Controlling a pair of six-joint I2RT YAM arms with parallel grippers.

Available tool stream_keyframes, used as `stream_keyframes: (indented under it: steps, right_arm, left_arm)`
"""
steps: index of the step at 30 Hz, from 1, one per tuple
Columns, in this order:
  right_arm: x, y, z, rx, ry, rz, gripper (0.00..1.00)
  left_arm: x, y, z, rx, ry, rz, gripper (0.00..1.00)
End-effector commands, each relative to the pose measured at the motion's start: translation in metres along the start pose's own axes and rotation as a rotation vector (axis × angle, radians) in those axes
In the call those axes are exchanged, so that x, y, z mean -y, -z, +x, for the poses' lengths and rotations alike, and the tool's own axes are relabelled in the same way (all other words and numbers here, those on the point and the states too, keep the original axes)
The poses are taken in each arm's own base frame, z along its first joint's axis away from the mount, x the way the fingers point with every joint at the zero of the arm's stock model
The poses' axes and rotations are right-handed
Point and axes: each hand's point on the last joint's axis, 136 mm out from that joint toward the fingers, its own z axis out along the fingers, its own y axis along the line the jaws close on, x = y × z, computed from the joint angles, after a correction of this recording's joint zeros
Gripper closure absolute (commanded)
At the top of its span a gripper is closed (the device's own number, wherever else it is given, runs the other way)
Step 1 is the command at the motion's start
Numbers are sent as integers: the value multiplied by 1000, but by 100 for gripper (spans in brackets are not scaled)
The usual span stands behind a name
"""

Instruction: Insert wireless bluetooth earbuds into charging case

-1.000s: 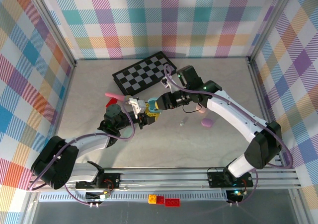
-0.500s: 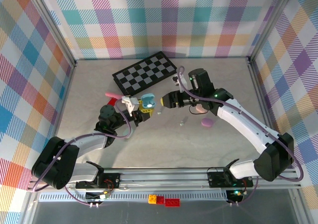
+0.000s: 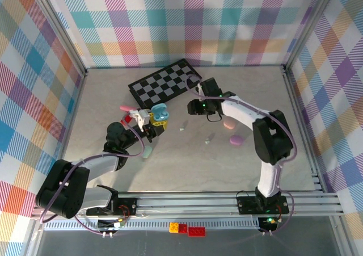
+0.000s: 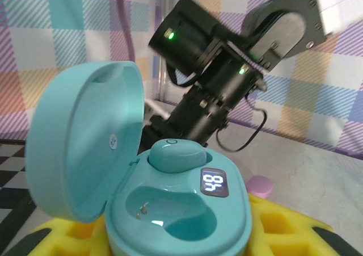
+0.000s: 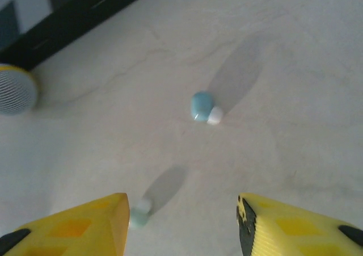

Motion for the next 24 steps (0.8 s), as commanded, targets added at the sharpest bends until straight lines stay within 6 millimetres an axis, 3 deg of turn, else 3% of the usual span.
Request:
stream_keyframes:
  steps: [1, 9, 17, 24]
  right_arm:
    - [11, -10, -12, 4, 93, 148, 50]
    - [18, -45, -15, -70, 284, 397, 61]
    - [10, -66, -14, -106, 403, 487, 62]
    - [7, -80, -11, -135, 455, 517, 65]
  left_arm:
    - [-6, 11, -13, 47, -31, -36, 64]
    - [-18, 28, -14, 48, -40, -106, 64]
    - [-34, 54, -17, 45, -87, -253, 64]
    - [-38, 60, -20, 46, -106, -294, 64]
